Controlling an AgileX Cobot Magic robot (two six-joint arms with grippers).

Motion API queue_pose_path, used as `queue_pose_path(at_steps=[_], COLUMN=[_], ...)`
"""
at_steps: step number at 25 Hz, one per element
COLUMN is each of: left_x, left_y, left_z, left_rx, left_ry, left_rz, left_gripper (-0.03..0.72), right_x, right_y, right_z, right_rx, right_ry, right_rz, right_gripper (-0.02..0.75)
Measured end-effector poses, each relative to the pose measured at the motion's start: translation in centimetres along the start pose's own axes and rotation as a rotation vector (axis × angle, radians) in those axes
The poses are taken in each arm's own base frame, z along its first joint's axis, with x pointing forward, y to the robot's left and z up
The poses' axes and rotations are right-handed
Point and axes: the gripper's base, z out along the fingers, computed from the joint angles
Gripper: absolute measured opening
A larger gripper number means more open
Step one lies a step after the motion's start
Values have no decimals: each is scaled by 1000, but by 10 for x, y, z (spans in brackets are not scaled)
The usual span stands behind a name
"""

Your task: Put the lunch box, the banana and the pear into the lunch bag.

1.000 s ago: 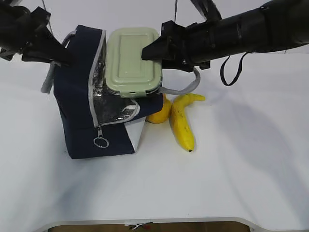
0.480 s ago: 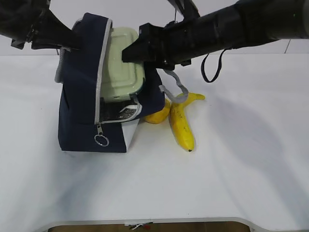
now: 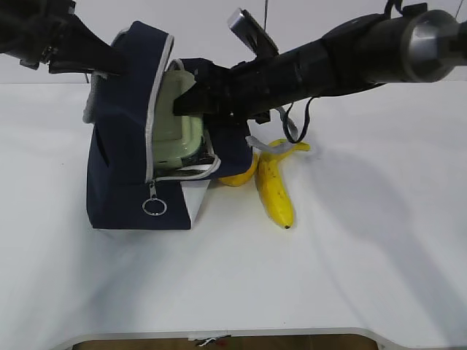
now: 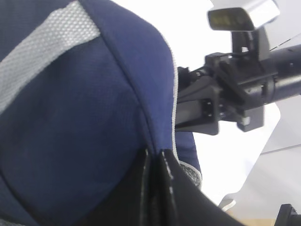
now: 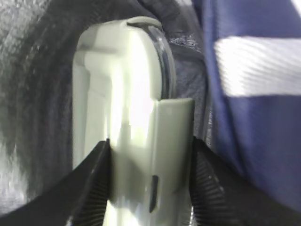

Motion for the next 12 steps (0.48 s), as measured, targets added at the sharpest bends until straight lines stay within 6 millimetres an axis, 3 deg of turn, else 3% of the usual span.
queue_pose_path(at_steps=[4, 12], left_x=[1, 2], left_y=[2, 5], left_z=[2, 5], left_rx=[1, 5], left_ry=[5, 15], left_rz=[2, -4], left_gripper=[3, 3], right_x=[-1, 2], right_y=[1, -26], right_z=[17, 46], right_rx=[-20, -28], right_ry=[11, 30], right_rz=[2, 116], right_gripper=[376, 376])
